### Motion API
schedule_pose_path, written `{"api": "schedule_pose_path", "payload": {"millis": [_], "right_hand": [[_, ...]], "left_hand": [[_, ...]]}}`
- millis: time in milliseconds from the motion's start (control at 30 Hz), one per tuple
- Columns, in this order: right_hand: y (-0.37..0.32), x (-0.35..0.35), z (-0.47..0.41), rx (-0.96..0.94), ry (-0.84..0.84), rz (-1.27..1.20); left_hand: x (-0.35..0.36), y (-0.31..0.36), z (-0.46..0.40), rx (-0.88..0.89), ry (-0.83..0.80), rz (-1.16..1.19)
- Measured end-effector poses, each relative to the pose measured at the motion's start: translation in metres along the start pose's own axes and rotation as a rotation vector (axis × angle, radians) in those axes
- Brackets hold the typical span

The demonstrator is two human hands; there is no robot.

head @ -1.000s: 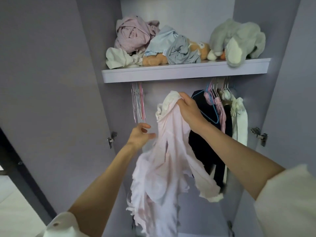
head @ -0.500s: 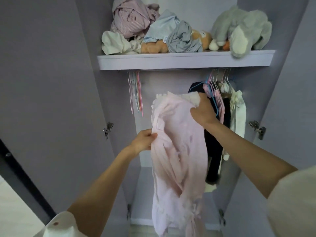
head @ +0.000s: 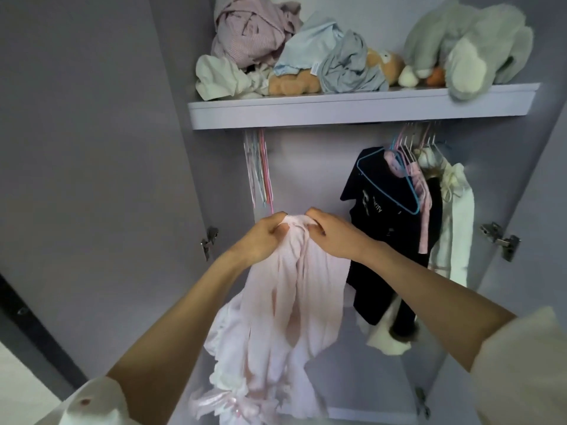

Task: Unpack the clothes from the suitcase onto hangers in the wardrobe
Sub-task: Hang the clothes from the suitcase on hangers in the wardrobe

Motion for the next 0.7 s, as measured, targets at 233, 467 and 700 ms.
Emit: {"api": "schedule_pose_path", "payload": {"millis": [233,467,700], "right_hand": [[-0.02,0.008,-0.05,-0.101,0.351,-0.071],[0.012,0.007,-0.099,-0.01,0.558,-0.491],[0.096,0.041,-0.14,0.363,0.004,-0.565]], "left_hand": [[-0.008,-0.037,-0.015,-0.111,0.093,-0.259],[0.008,-0.108,-0.042,-0.517,0.083,-0.431],[0.01,-0.142,-0.074,-0.612,0.018,0.088]]}}
Point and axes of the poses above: each hand's wrist, its own z-axis away from the middle knuckle, its own x-axis out of the palm, y = z × x, the point moved 2 cm from there along -z, towards the middle knuckle, and after that the axes turned 11 degrees about -z, right-handed, at the moved point
